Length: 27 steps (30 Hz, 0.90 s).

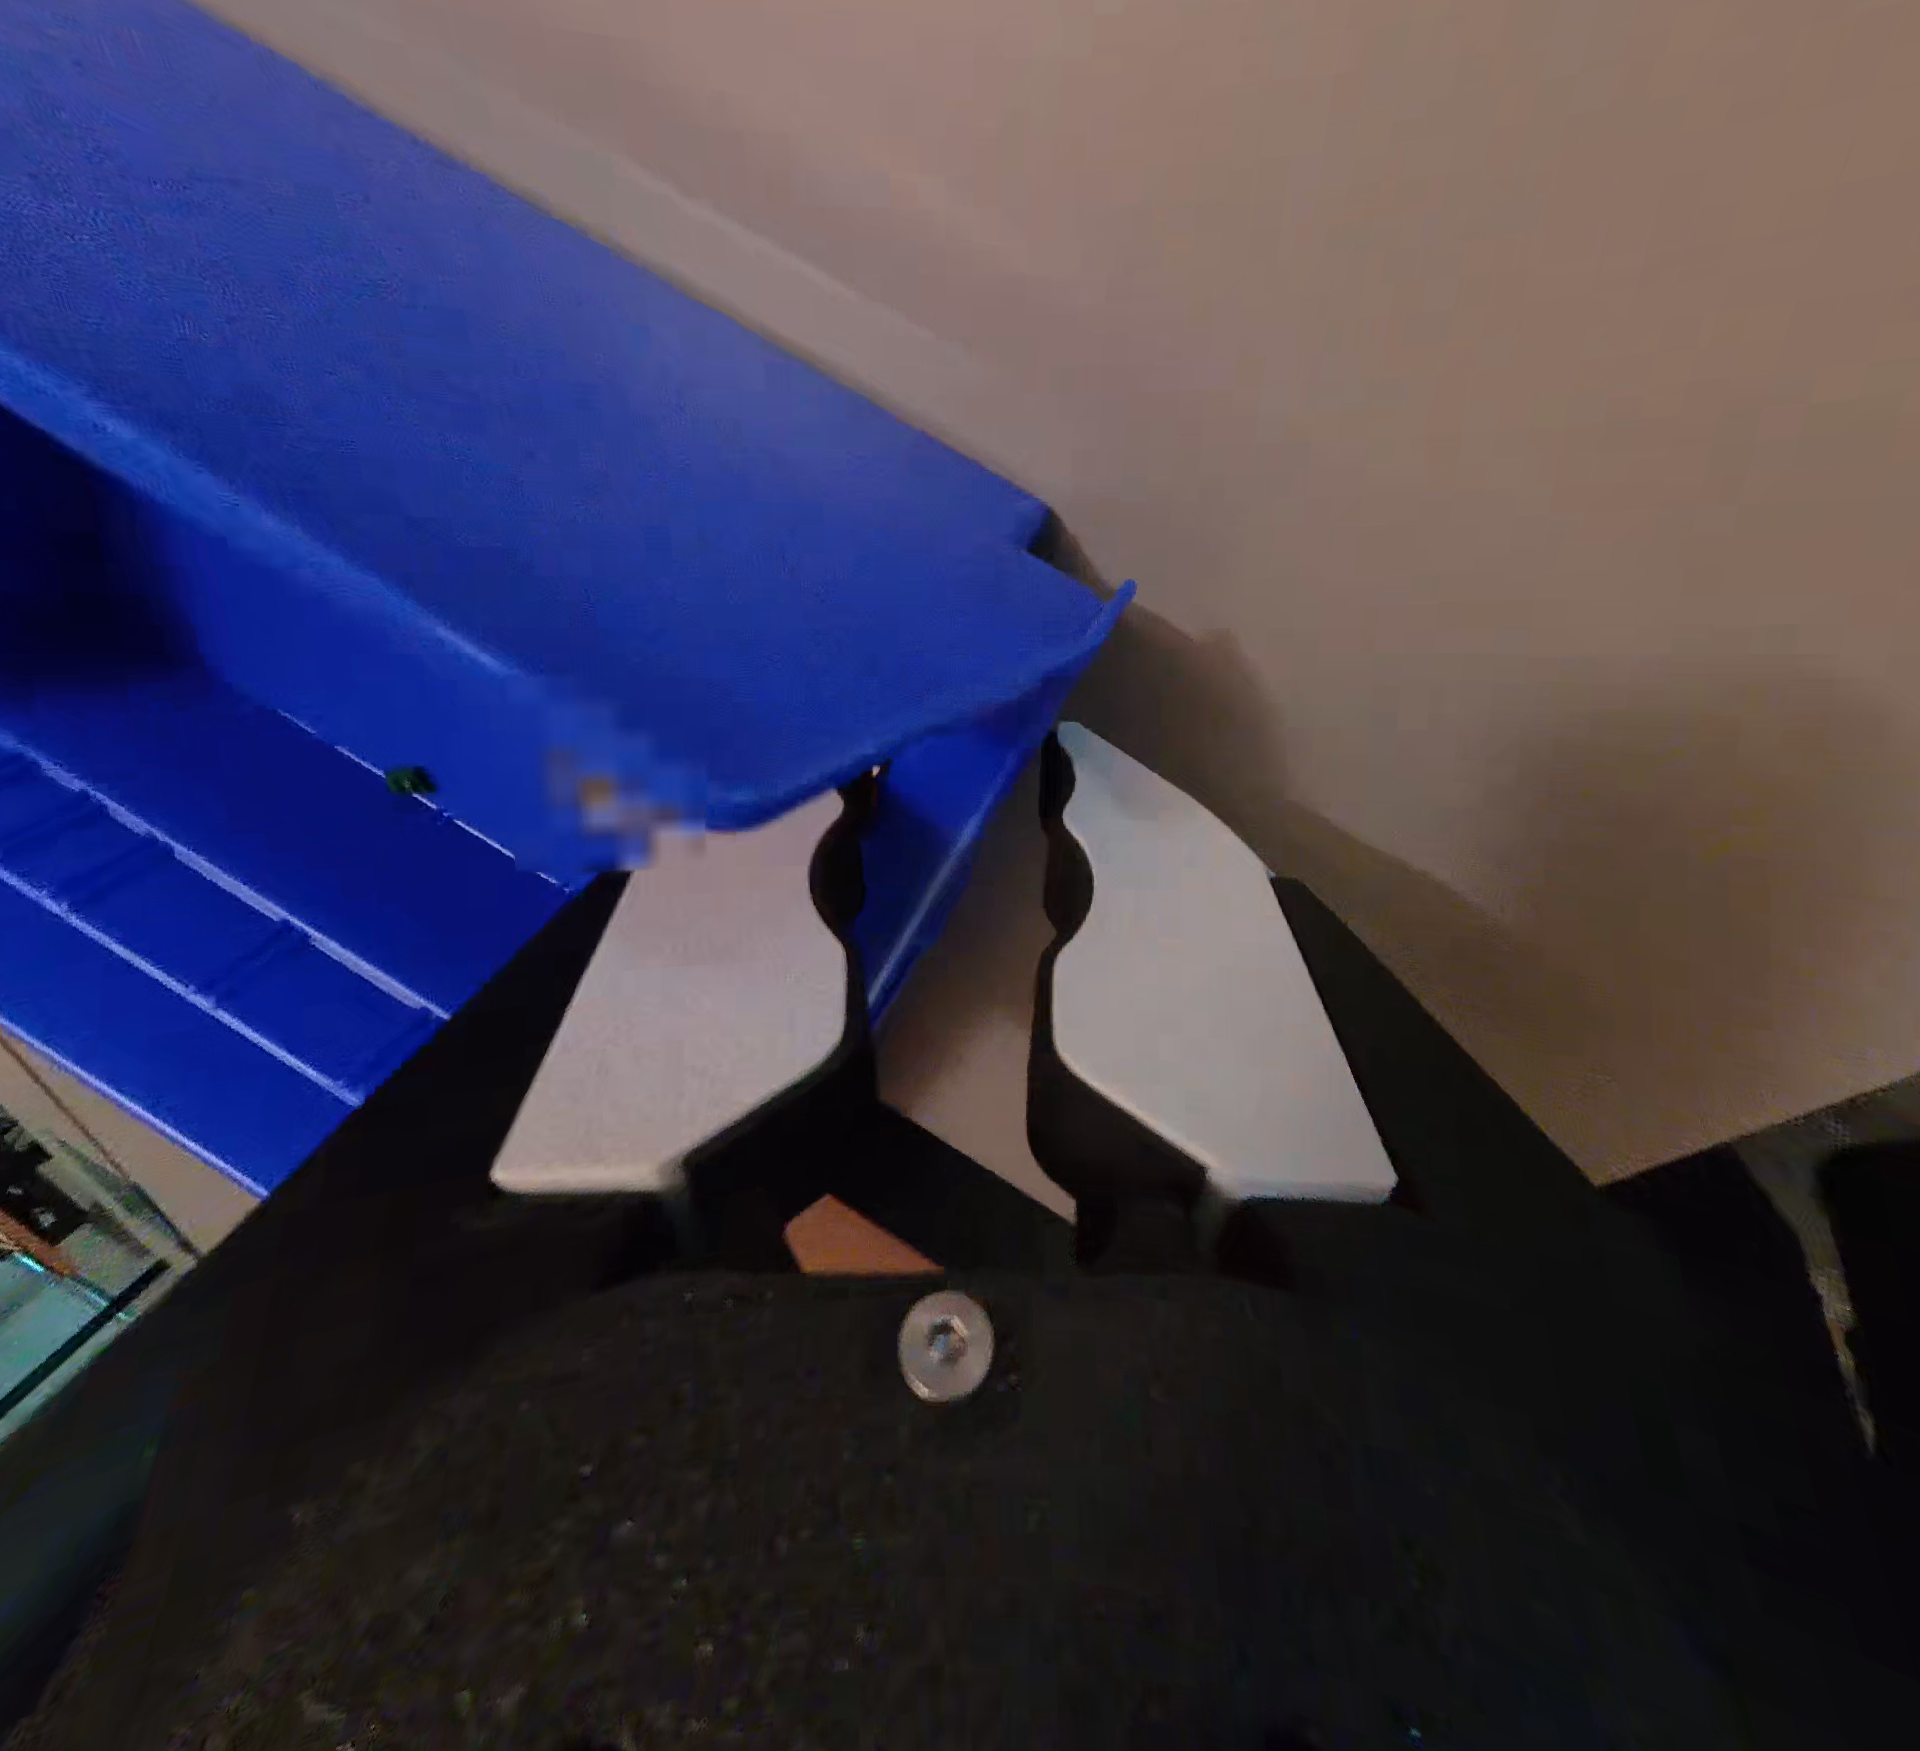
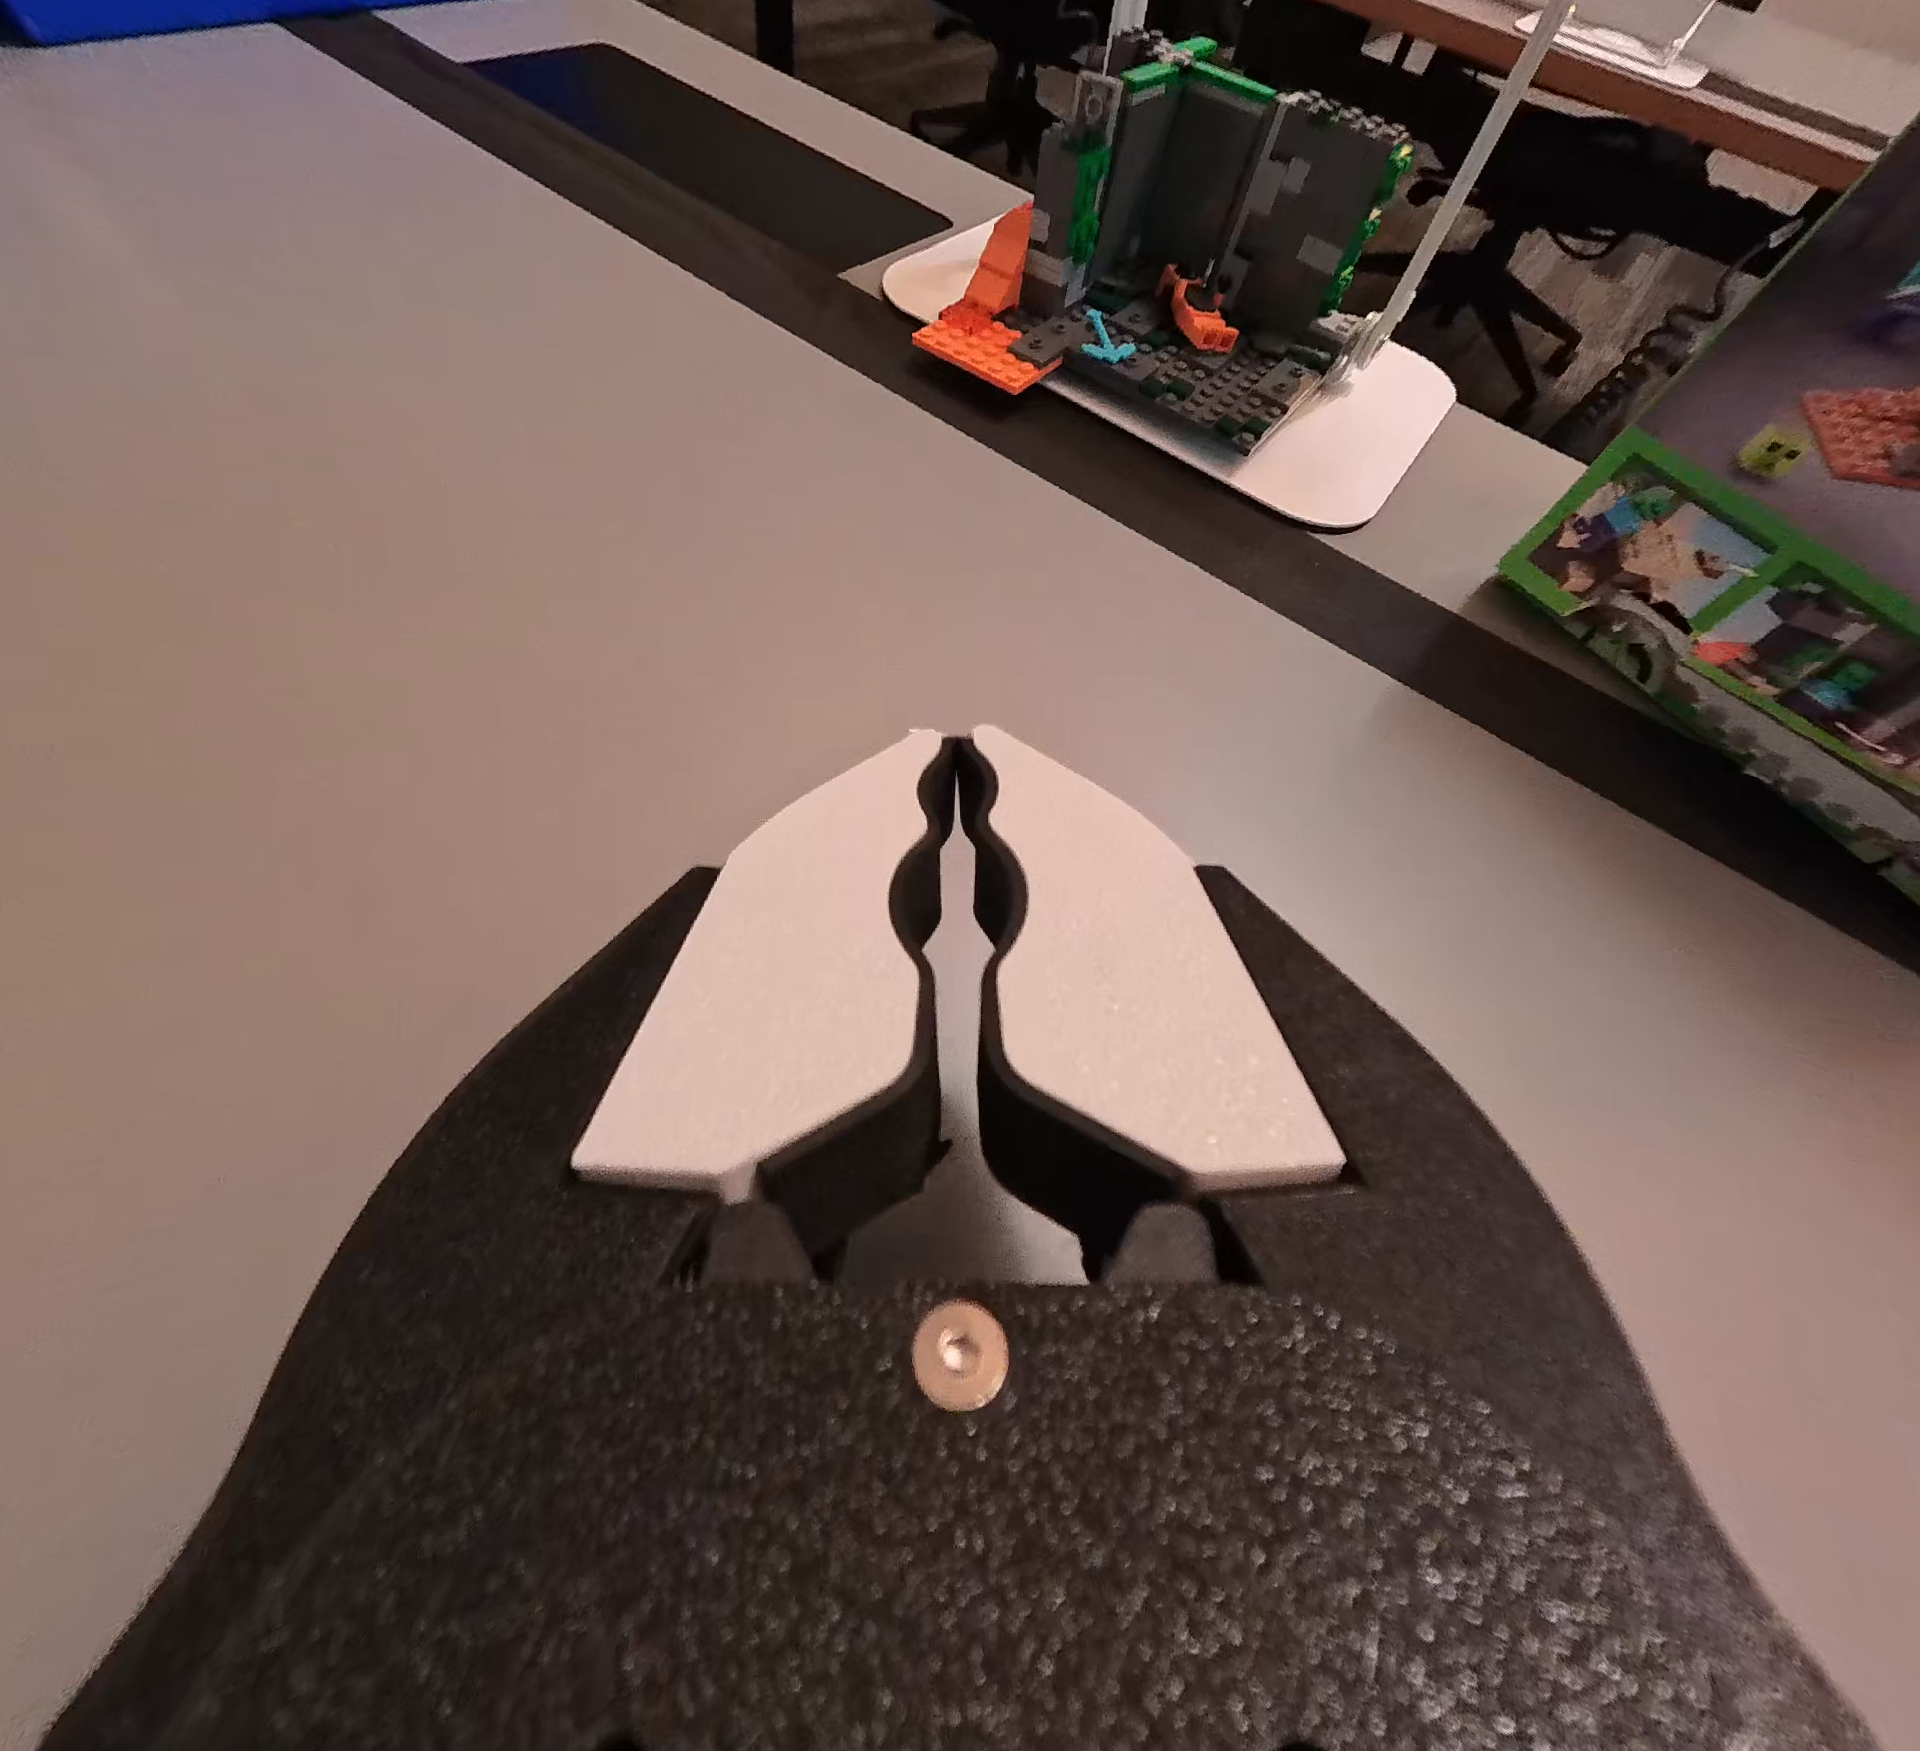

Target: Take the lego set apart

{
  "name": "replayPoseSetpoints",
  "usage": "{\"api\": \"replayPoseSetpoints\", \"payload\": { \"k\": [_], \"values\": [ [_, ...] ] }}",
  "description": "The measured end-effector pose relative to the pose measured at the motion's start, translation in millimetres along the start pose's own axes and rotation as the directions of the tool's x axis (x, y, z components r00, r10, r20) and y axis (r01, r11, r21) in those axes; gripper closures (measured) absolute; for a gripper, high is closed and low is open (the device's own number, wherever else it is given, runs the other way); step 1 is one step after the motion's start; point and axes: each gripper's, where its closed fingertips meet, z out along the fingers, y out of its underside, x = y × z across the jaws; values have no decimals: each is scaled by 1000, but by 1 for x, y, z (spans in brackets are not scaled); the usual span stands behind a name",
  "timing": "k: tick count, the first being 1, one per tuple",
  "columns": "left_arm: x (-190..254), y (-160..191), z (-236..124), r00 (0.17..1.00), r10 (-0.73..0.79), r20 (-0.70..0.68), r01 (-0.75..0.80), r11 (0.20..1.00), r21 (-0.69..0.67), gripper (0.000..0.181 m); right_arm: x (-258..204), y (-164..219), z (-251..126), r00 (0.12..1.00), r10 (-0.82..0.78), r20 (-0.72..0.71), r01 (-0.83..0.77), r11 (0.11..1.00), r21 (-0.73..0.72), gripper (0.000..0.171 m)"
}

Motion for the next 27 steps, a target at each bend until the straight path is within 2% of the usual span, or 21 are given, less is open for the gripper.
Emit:
{"api": "replayPoseSetpoints", "payload": {
  "k": [6,9,11,14,16,27],
  "values": [
    [13,-37,-7,998,-43,47,44,999,-16,152,2,1,2,999,37,17,-37,999,-1,171],
    [25,-58,-14,983,-165,86,172,981,-91,151,-1,1,3,999,44,32,-44,999,-5,171],
    [30,-80,-17,950,-291,111,300,951,-77,150,-3,0,3,998,40,39,-40,999,-4,171],
    [33,-107,-19,925,-358,128,369,927,-73,151,-6,-3,2,998,40,50,-40,999,1,171],
    [31,-114,-19,906,-399,140,414,904,-105,151,-7,-4,1,998,33,51,-33,999,2,171],
    [21,-124,-17,864,-470,180,486,872,-54,150,-6,-6,-2,996,57,66,-57,998,9,171]
  ]
}}
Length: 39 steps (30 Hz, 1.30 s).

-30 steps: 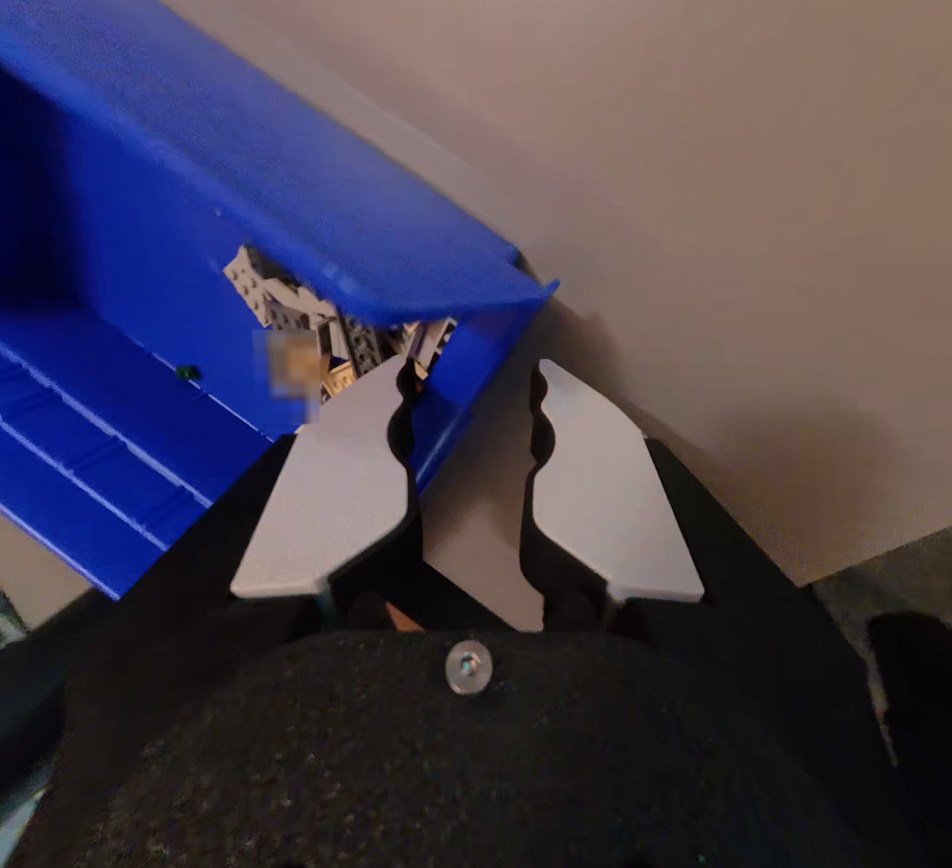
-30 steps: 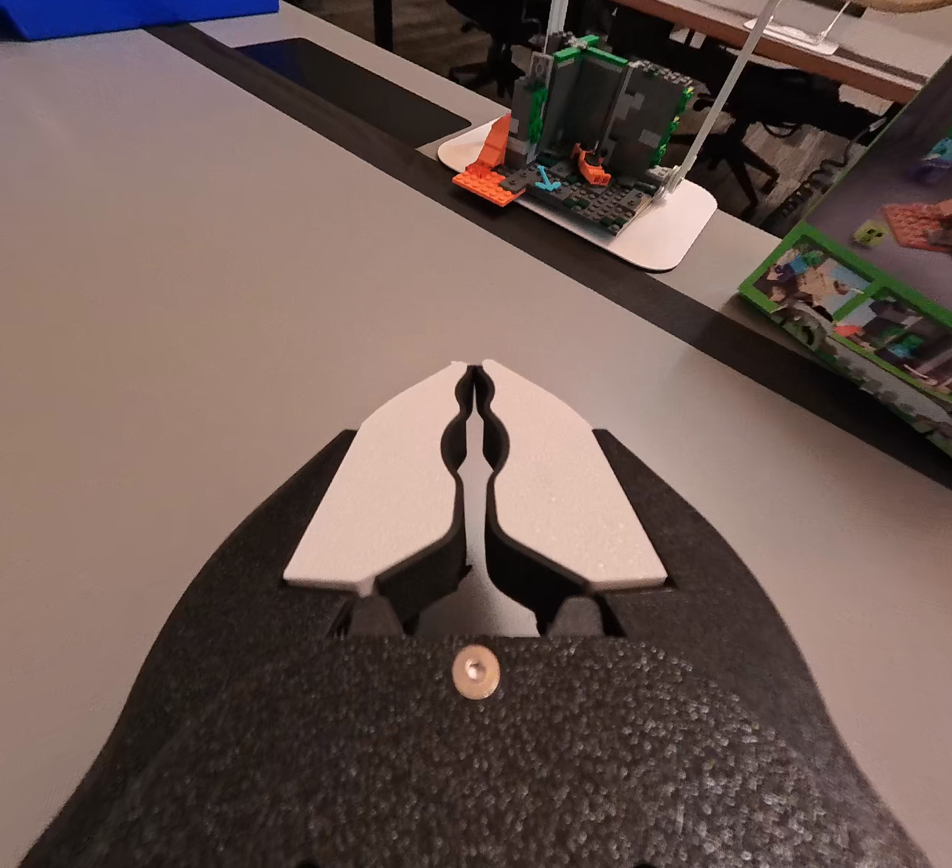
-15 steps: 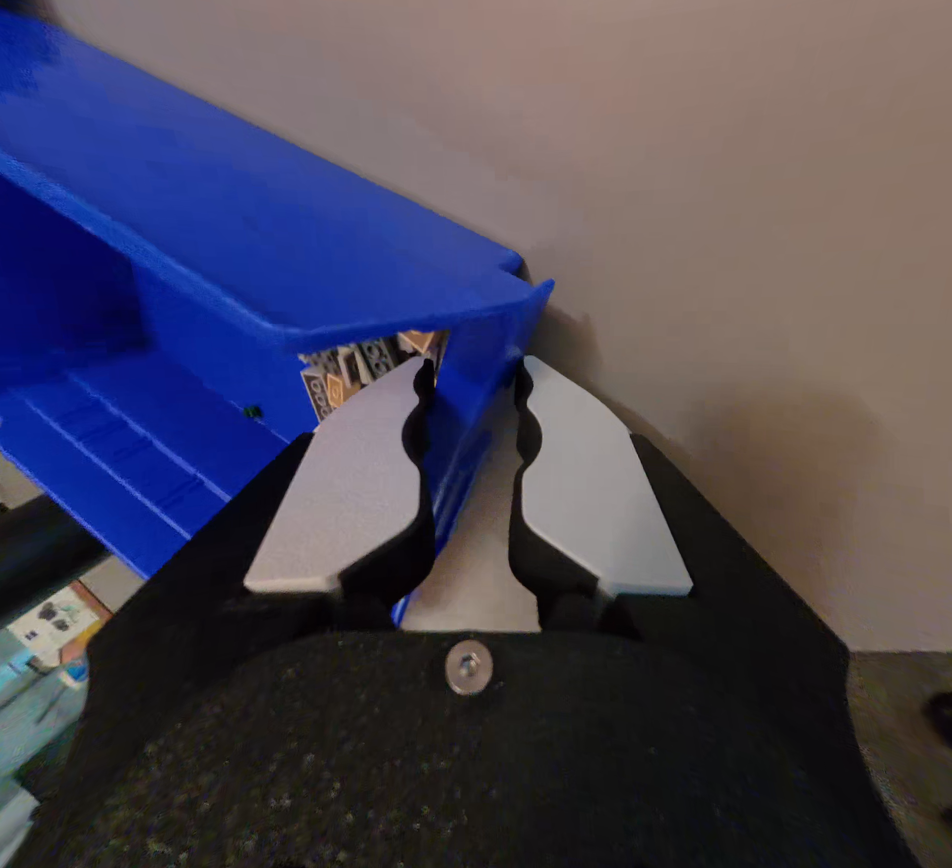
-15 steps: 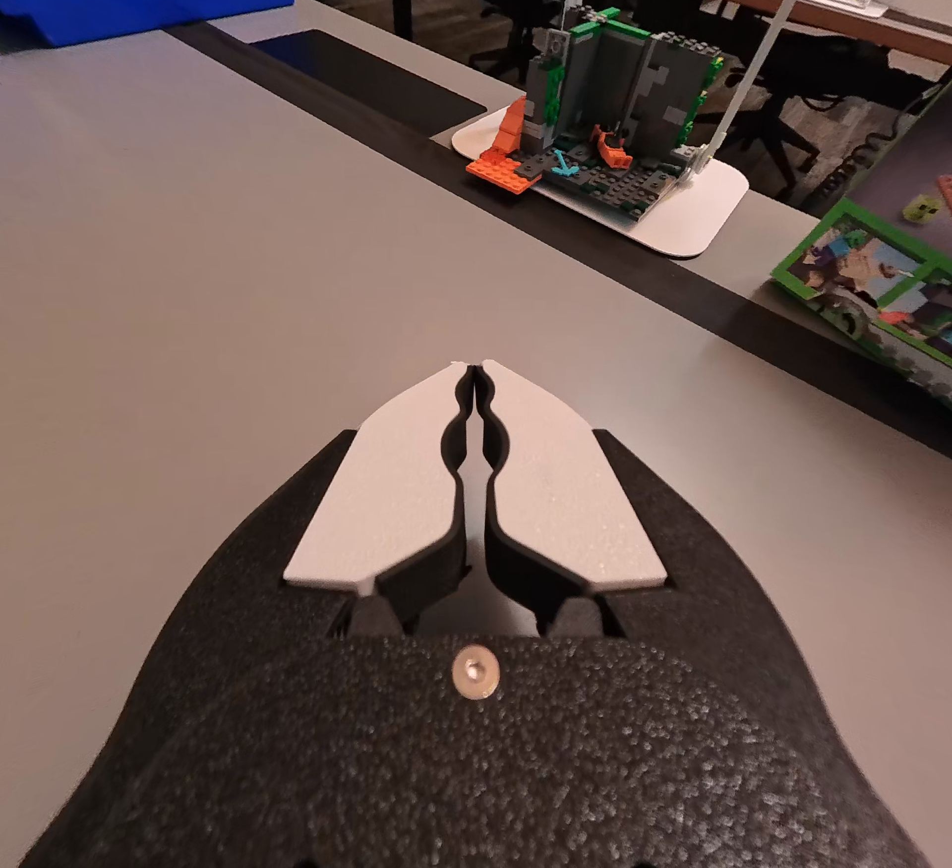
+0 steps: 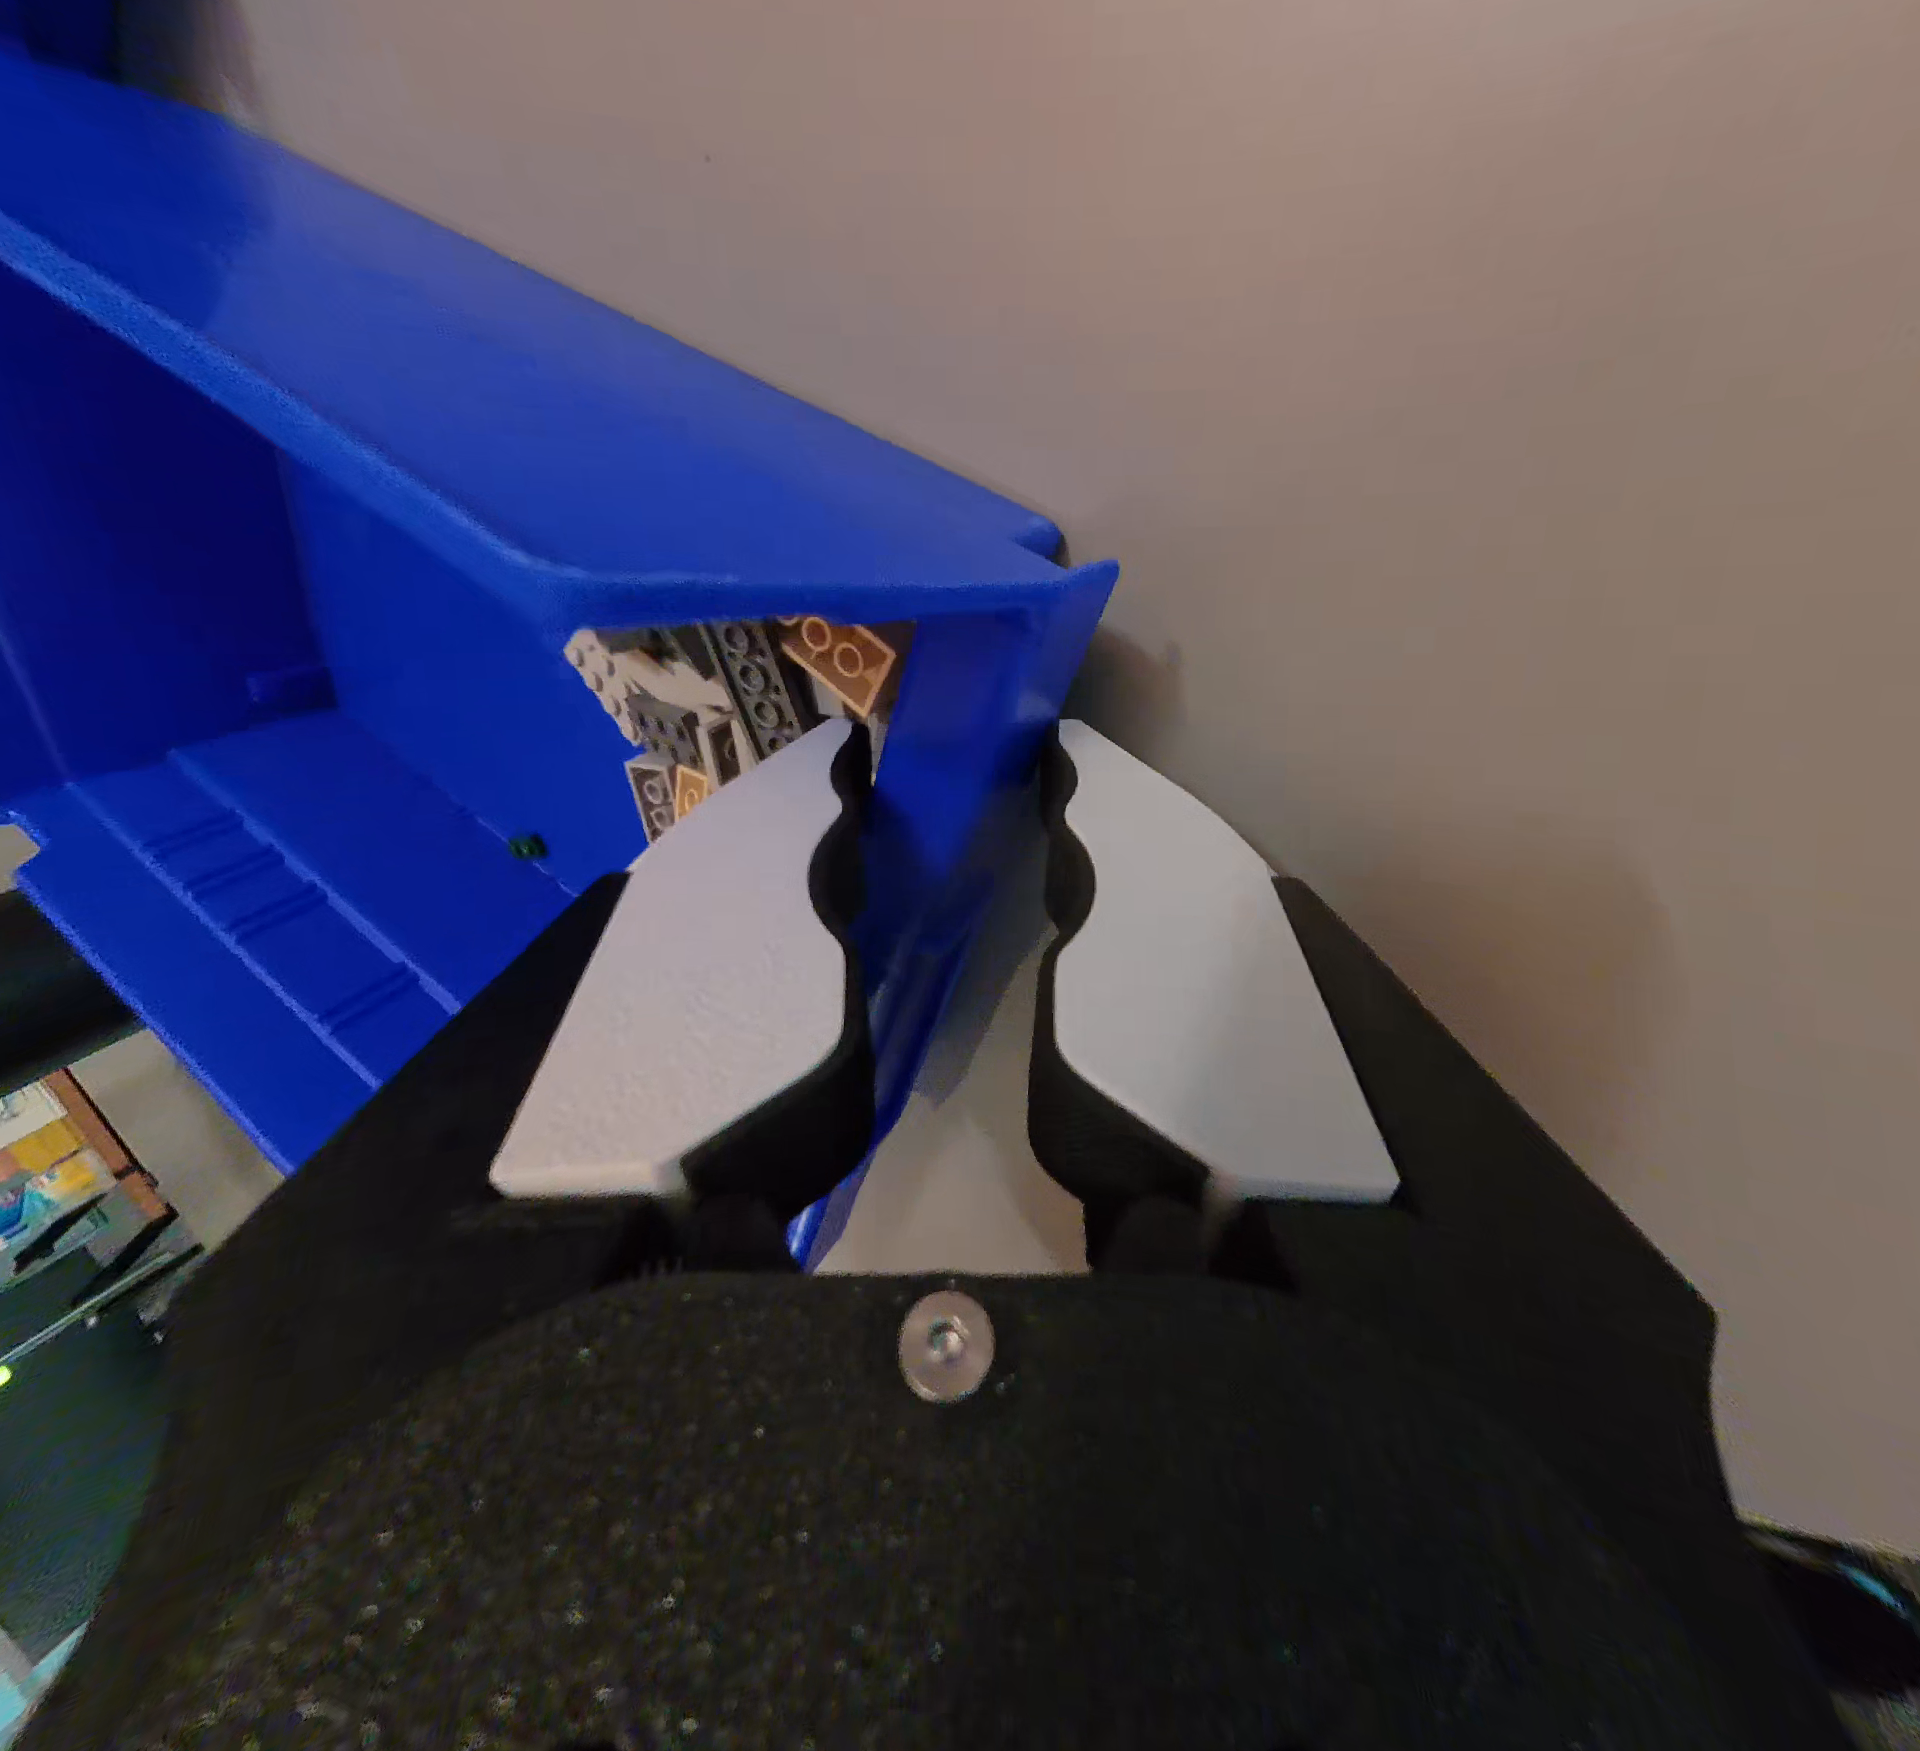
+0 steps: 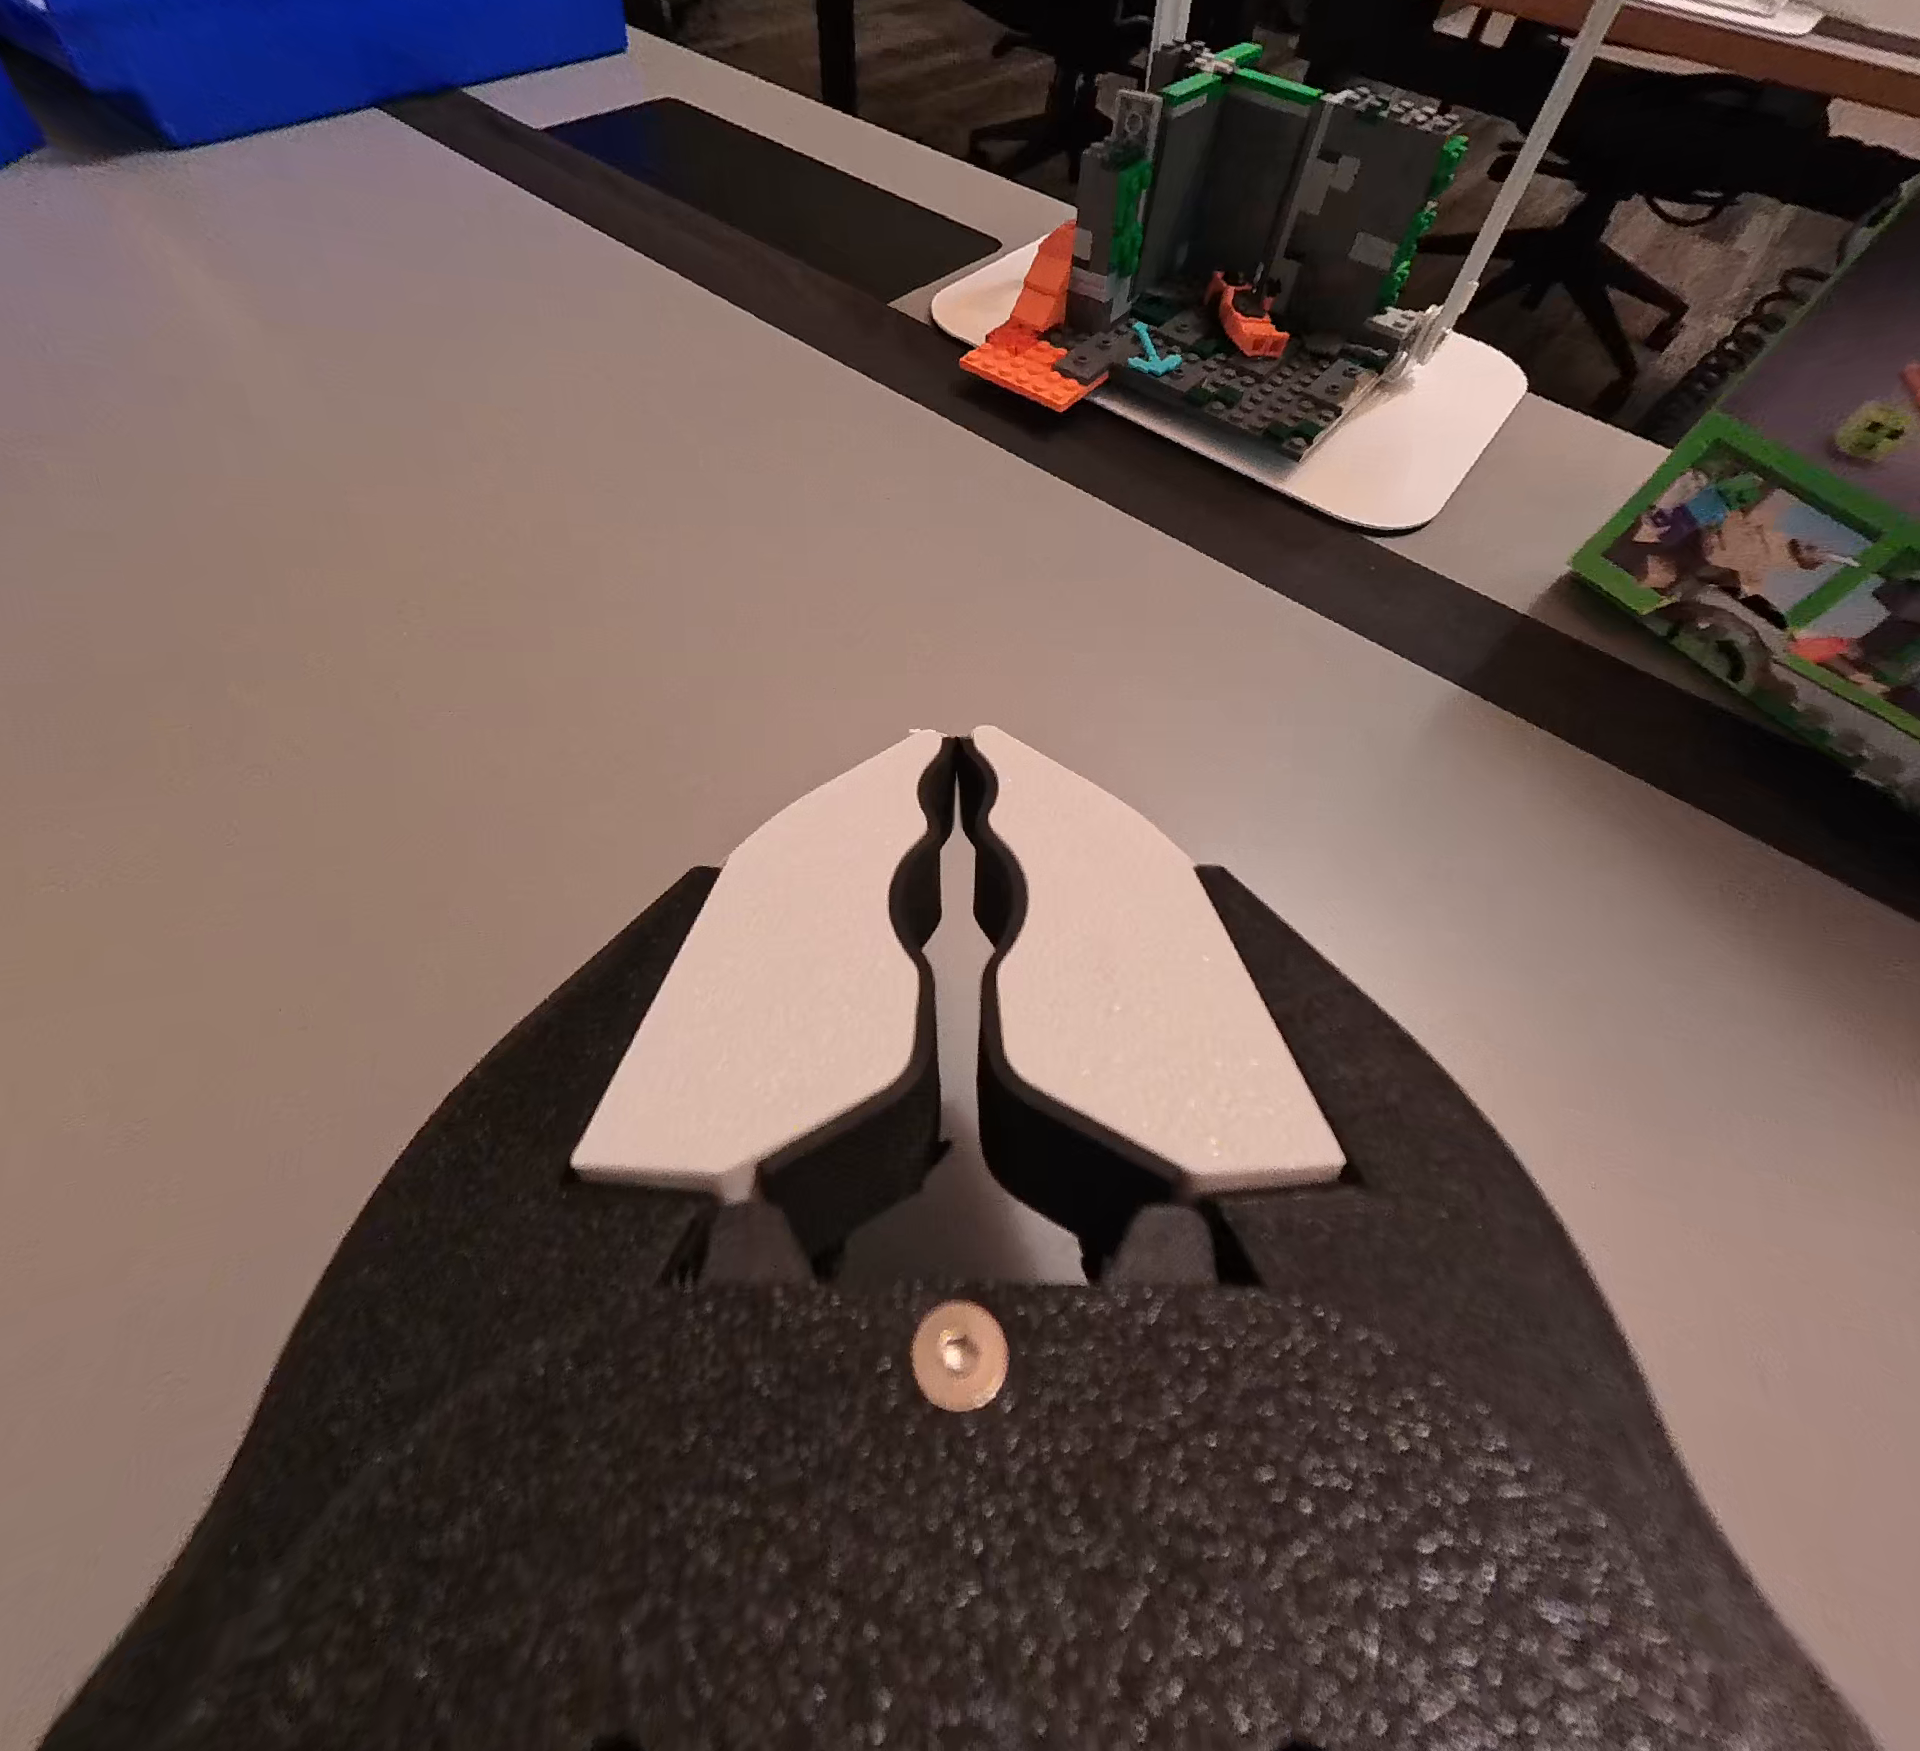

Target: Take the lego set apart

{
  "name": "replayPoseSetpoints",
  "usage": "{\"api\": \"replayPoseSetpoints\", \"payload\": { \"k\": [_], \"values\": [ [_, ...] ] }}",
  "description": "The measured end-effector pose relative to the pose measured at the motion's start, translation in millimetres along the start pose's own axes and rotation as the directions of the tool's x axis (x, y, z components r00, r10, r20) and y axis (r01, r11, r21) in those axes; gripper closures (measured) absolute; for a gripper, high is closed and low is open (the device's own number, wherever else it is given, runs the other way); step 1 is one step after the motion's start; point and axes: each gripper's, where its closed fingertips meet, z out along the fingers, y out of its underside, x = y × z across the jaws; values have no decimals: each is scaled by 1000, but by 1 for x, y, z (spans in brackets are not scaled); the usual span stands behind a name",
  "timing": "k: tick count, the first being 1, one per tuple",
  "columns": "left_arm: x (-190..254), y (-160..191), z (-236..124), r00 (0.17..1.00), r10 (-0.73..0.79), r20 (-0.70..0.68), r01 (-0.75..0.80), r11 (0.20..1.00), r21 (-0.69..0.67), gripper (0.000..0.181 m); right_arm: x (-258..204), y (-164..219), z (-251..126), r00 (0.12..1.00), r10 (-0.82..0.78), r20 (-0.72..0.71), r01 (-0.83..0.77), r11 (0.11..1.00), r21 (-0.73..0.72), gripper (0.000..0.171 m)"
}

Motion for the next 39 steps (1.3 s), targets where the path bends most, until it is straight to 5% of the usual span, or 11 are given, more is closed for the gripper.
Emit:
{"api": "replayPoseSetpoints", "payload": {
  "k": [4,8,14,17,24,39],
  "values": [
    [-7,0,-10,999,8,51,-12,997,79,133,-2,0,0,1000,-8,5,8,1000,-1,171],
    [0,-11,-47,996,-65,-54,77,966,247,129,-2,-1,-1,1000,-2,6,2,1000,3,171],
    [-31,-63,-123,964,-245,-105,258,763,593,144,-7,-2,2,1000,2,24,-2,1000,3,171],
    [-57,-92,-136,945,-301,-126,308,699,646,143,-10,-2,1,1000,-10,29,10,1000,-1,171],
    [-153,-153,-72,904,-415,-102,403,746,530,142,-6,-2,-2,1000,1,31,-1,1000,0,171],
    [-293,-170,63,908,-415,-64,419,889,181,148,-13,4,11,996,17,84,-14,999,-32,171]
  ]
}}
